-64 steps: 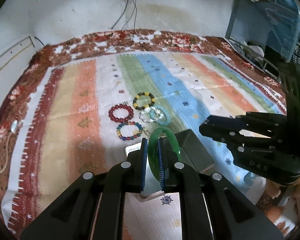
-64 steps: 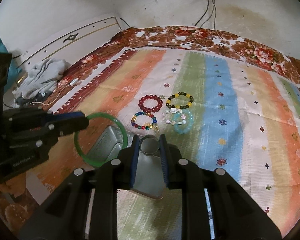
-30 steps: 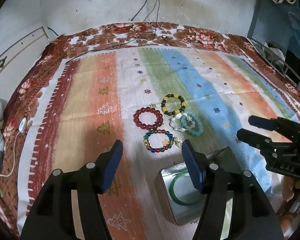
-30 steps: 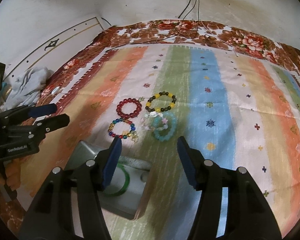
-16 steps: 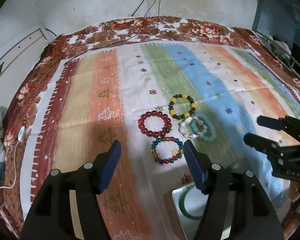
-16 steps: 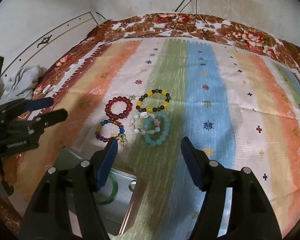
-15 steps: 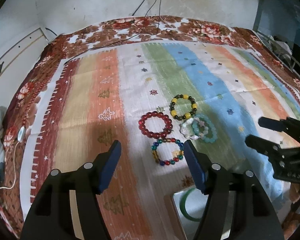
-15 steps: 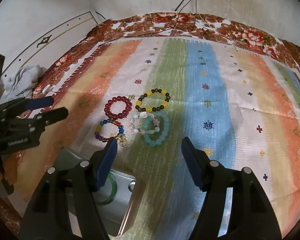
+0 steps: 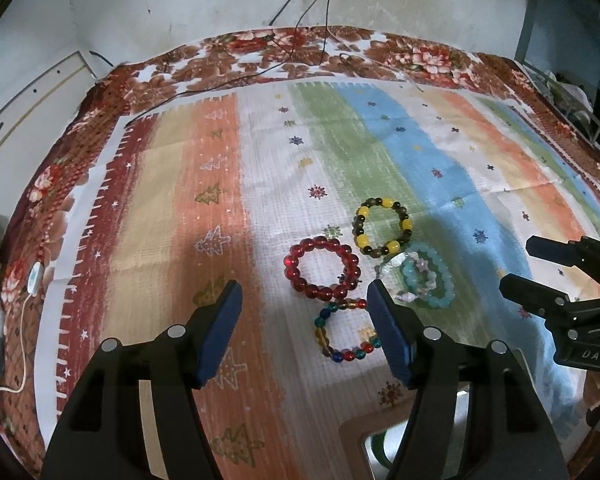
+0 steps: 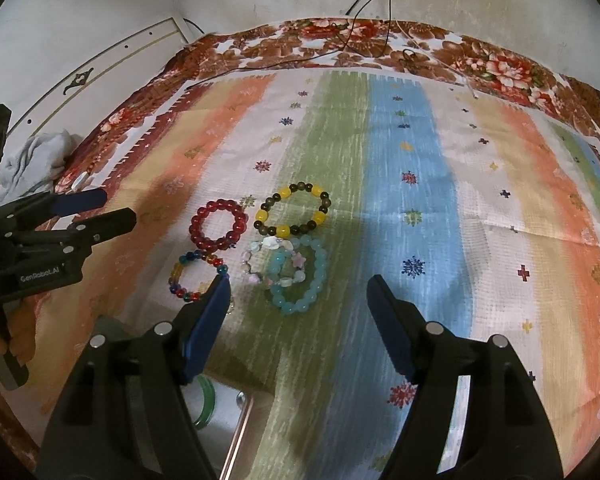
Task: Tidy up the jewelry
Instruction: 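Move both open tools back toward the red and light blue bead bracelets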
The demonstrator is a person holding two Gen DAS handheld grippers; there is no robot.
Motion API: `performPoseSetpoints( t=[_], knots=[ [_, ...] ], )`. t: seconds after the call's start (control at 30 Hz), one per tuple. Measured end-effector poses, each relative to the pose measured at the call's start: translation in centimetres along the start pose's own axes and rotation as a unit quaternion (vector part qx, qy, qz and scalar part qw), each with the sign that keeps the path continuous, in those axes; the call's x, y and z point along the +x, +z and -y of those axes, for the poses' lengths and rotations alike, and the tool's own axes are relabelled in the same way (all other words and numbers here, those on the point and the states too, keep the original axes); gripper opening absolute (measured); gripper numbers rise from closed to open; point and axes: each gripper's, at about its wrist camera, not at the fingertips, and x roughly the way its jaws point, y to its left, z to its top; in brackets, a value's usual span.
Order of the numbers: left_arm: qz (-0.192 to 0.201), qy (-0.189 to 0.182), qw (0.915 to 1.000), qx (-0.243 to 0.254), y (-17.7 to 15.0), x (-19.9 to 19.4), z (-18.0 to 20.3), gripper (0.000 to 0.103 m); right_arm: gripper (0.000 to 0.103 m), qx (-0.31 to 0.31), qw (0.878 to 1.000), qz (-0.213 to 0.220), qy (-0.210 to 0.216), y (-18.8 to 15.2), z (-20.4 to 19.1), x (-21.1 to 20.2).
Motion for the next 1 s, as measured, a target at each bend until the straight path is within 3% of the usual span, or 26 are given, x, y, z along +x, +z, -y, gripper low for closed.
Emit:
performPoseSetpoints(
  t=[0.47, 1.0],
  knots=[
    [-0.018, 0.008, 0.9998, 0.007, 1.2, 2.8, -0.1, 0.065, 0.071, 0.005, 1.000, -0.024, 0.001, 1.1, 0.7, 2.6],
    [-0.056, 0.004, 0.9984, 0.005, 1.6, 6.6, -0.6, 0.066, 0.071, 0.013, 0.996, -0.091, -0.008, 0.3, 1.7, 6.0]
  ],
)
